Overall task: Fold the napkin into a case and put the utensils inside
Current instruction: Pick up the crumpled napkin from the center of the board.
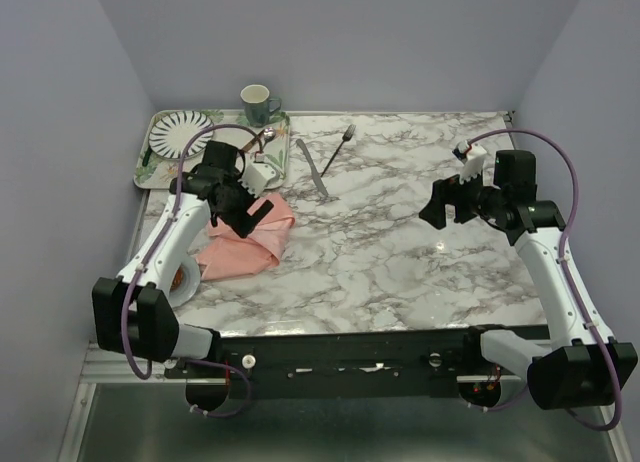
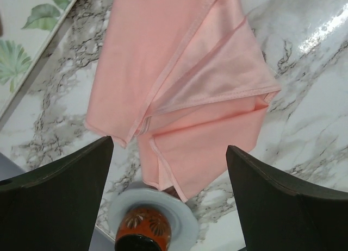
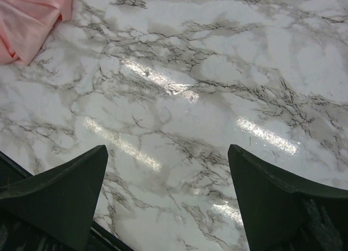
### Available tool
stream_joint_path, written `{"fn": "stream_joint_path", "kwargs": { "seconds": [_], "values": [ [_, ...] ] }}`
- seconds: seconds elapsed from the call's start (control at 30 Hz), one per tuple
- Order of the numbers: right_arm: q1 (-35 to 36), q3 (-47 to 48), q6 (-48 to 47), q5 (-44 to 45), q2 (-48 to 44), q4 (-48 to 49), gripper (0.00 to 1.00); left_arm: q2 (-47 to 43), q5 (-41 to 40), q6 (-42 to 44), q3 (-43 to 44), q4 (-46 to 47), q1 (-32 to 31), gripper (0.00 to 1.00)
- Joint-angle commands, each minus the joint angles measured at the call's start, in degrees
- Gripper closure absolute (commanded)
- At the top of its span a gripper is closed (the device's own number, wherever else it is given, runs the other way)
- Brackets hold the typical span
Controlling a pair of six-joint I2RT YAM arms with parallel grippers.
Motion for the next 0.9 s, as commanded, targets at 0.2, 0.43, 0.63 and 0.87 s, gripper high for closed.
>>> {"fn": "stream_joint_path", "kwargs": {
  "seconds": [0.2,0.43,0.63,0.87],
  "values": [
    [-0.2,0.6,-1.0,-3.2,0.9,-2.3,0.0,10.8,-1.7,11.9,0.5,4.5,-8.3,0.01],
    [-0.2,0.1,-1.1,-3.2,0.7,-2.6,0.0,16.2,-6.6,15.6,-2.3,7.5,-14.3,0.01],
    [-0.2,0.8,-1.2,-3.4,0.9,-3.0,0.0,18.8,-8.2,18.6,-5.6,8.4,-18.8,0.13],
    [-0.2,0.6,-1.3,-3.0,0.6,-2.9,0.0,17.5,-8.7,17.7,-2.5,2.7,-24.9,0.98]
  ]
}}
